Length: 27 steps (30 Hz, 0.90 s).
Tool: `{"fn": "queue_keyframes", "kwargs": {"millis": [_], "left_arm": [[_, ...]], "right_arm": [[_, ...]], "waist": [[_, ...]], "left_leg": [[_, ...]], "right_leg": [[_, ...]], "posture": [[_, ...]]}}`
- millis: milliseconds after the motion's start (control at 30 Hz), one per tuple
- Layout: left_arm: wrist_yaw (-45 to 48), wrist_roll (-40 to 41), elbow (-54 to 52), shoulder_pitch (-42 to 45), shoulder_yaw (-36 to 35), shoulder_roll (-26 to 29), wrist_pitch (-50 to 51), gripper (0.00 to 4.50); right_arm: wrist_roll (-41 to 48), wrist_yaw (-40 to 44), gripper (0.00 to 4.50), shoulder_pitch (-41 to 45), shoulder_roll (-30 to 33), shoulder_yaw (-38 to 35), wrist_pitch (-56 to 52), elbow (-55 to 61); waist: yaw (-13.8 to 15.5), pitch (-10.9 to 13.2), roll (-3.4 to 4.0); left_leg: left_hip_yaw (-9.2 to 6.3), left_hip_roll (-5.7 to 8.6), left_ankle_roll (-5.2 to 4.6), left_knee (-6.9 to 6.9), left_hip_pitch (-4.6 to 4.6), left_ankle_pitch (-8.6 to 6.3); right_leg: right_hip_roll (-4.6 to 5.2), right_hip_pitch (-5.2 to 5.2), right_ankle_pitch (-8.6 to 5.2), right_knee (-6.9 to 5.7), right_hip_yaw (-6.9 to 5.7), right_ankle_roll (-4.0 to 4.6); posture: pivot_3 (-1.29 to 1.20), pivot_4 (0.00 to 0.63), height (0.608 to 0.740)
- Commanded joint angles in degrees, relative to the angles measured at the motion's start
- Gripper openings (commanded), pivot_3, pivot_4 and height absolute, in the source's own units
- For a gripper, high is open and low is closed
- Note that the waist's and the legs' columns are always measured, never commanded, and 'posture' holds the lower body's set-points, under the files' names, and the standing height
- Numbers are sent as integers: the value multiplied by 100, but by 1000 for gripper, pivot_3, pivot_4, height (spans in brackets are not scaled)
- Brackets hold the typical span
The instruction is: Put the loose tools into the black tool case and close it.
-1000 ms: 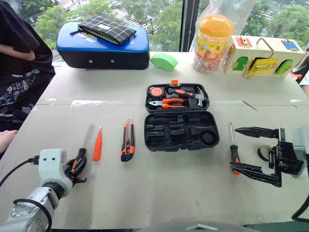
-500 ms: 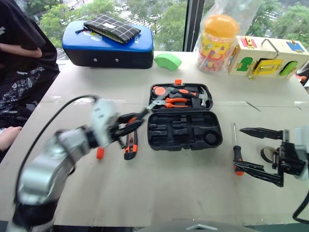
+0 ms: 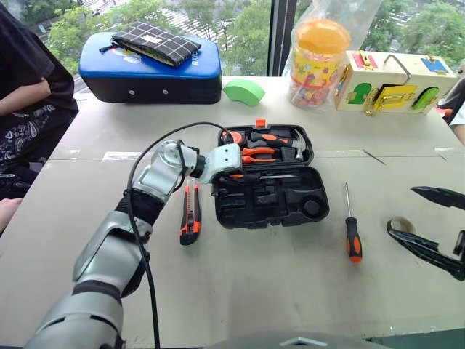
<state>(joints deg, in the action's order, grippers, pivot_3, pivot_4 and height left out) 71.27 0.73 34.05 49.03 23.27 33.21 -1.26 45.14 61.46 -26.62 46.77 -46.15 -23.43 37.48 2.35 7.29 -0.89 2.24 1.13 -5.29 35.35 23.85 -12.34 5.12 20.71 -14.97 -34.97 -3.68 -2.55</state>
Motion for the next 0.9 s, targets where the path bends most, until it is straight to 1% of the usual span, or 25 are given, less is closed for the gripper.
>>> {"fn": "queue_keyframes", "kwargs": {"millis": [33,200,333,367,400,433,467,500,633,667,700,800,833,900], "left_arm": [[-48,-335,307,164,-5,-27,-59,815],[-47,-553,468,156,13,-41,-233,815],[-150,-529,504,247,-122,-86,165,815],[-168,-505,453,260,-172,-61,204,1621],[-177,-487,412,265,-206,-44,240,2074],[-162,-367,275,252,-314,-36,417,2303],[-135,-254,102,230,-421,-14,612,2763],[-76,-137,-136,179,-530,36,746,2892],[-16,120,-969,-76,-832,163,1135,2892],[-87,164,-1108,-120,-908,153,1231,2305],[-93,218,-1269,-170,-960,148,1366,2064],[-185,306,-1669,-308,-1035,72,1689,650],[-249,318,-1767,-343,-1050,34,1787,46],[-484,306,-1951,-447,-1044,-109,2081,46]], "right_arm": [[24,-17,4500,-40,-25,-255,95,114],[26,-45,4500,-122,-80,-222,116,161],[-3,-80,4500,-28,-44,-77,137,112],[-4,-93,4500,7,-35,-50,134,102],[-5,-100,4500,31,-32,-35,129,97],[-18,-106,4500,49,-35,-8,128,97],[-41,-110,4500,61,-46,24,135,97],[-62,-118,4500,69,-63,56,142,101],[-101,-171,4500,88,-145,175,164,157],[-109,-191,4500,97,-165,206,169,170],[-122,-210,4500,105,-183,242,179,180],[-160,-257,4500,137,-202,336,208,179],[-170,-261,4500,147,-203,354,220,168],[-186,-292,4500,181,-200,394,227,166]], "waist": [[-1,-1,1],[-3,-7,0],[2,-7,0],[-1,-7,0],[-2,-7,0],[-5,-6,0],[-9,-6,0],[-15,-2,0],[-8,-2,-2],[7,-2,-2],[13,-2,-2],[0,-2,-1],[-1,-2,-1],[-2,-2,-1]], "left_leg": [[0,0,0,2,0,0],[-2,-1,0,11,-1,0],[-2,-2,1,19,-3,0],[-2,-2,3,24,-3,-1],[-2,-2,4,31,-3,-2],[-2,-2,5,34,-3,-3],[-2,-3,5,39,-3,-3],[-2,-4,5,41,-3,-3],[-2,-5,1,41,2,-2],[-3,-5,0,40,3,-3],[-3,-5,1,40,3,-3],[-3,-4,1,41,3,-4],[-3,-4,1,42,3,-4],[-3,-4,1,46,3,-4]], "right_leg": [[2,0,0,0,0,0],[5,-1,0,-5,1,1],[6,-1,-1,-17,1,2],[8,-1,-2,-24,1,4],[8,0,-3,-32,1,6],[9,0,-4,-37,1,6],[9,1,-4,-42,1,7],[9,1,-5,-45,1,8],[8,6,-4,-46,1,5],[9,6,-4,-45,0,5],[10,6,-4,-46,-1,5],[11,5,-4,-46,-1,5],[11,5,-4,-46,-1,6],[11,4,-4,-49,-1,6]], "posture": [[0,150,740],[0,150,740],[0,150,740],[0,150,740],[0,150,740],[0,150,740],[0,150,740],[0,150,740],[0,150,740],[0,150,740],[0,150,740],[0,150,740],[0,150,740],[0,150,740]]}}
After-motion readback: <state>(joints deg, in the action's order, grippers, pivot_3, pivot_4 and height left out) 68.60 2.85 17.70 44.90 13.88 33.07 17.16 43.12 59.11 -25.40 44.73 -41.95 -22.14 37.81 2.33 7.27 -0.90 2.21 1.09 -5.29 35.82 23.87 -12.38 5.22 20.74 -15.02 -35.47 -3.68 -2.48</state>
